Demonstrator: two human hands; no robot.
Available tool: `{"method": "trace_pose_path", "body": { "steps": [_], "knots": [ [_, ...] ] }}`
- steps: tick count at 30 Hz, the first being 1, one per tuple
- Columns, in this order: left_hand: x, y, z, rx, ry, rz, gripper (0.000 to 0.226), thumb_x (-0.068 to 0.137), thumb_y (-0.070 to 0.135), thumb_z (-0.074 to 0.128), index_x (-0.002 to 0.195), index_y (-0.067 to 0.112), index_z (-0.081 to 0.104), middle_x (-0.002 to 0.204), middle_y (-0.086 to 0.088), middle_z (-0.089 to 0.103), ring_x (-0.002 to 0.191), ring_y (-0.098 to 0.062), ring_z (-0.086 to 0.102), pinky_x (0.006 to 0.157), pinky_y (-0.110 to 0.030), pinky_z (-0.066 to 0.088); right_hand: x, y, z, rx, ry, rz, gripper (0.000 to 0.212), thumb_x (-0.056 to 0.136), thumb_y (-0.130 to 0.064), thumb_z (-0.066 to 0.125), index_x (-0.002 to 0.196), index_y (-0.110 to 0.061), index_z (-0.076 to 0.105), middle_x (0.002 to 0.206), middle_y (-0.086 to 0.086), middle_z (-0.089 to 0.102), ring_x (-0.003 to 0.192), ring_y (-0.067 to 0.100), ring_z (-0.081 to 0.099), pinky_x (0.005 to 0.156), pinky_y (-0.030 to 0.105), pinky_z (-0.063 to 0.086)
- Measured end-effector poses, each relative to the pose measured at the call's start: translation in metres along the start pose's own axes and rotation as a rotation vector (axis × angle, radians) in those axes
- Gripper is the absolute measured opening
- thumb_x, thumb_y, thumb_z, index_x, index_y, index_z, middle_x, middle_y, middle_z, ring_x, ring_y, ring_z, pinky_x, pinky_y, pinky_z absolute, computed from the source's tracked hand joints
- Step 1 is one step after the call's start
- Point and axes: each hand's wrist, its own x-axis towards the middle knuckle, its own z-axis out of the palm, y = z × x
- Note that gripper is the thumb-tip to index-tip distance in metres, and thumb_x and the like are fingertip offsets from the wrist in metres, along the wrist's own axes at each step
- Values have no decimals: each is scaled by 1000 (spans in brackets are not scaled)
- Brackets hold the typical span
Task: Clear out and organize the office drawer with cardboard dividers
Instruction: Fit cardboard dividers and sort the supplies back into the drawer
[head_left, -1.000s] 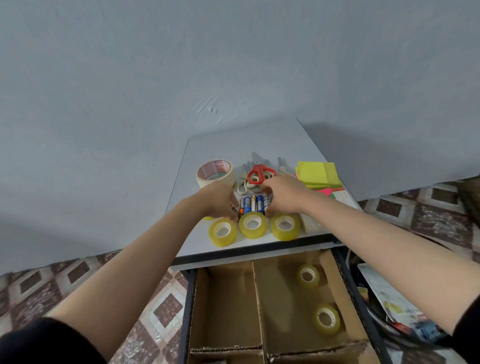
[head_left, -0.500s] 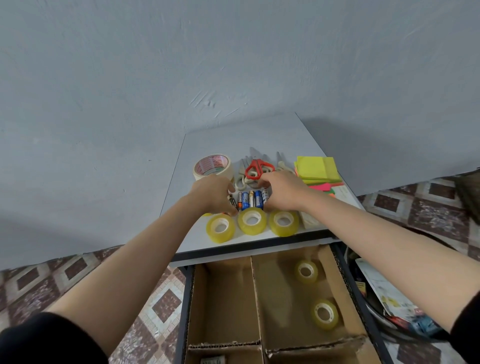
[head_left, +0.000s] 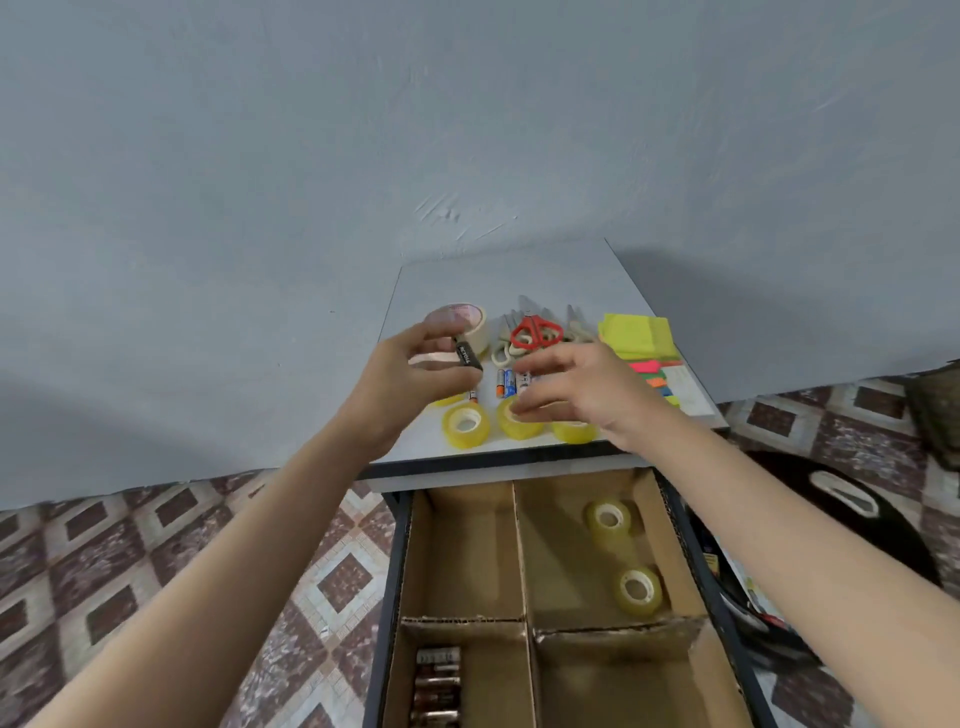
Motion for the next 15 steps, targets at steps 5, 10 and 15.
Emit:
{"method": "trace_pose_path", "body": {
  "steps": [5,10,15],
  "knots": [
    [-87,-37,10,-591,-73,-271,44,78,-10,56,114,15,59,86,-10,71,78,-14,70,68,-17,55,-52,44,28,312,-121,98,10,82,1,63,91,-1,65,81,14,67,68,22,68,71,33,60],
    [-138,-81,10,-713,-104,-431,50,66,-5,59,113,13,59,87,-7,71,80,-14,70,67,-19,56,-78,94,40,196,-91,180,12,83,9,59,89,1,65,78,12,65,69,25,69,73,36,60],
    [-161,-112,9,-761,-113,-547,46,67,-3,57,110,13,61,93,-8,71,79,-12,69,66,-17,56,-85,128,43,36,-61,274,15,81,9,63,90,-2,65,84,10,64,76,28,71,72,35,60]
  ]
}}
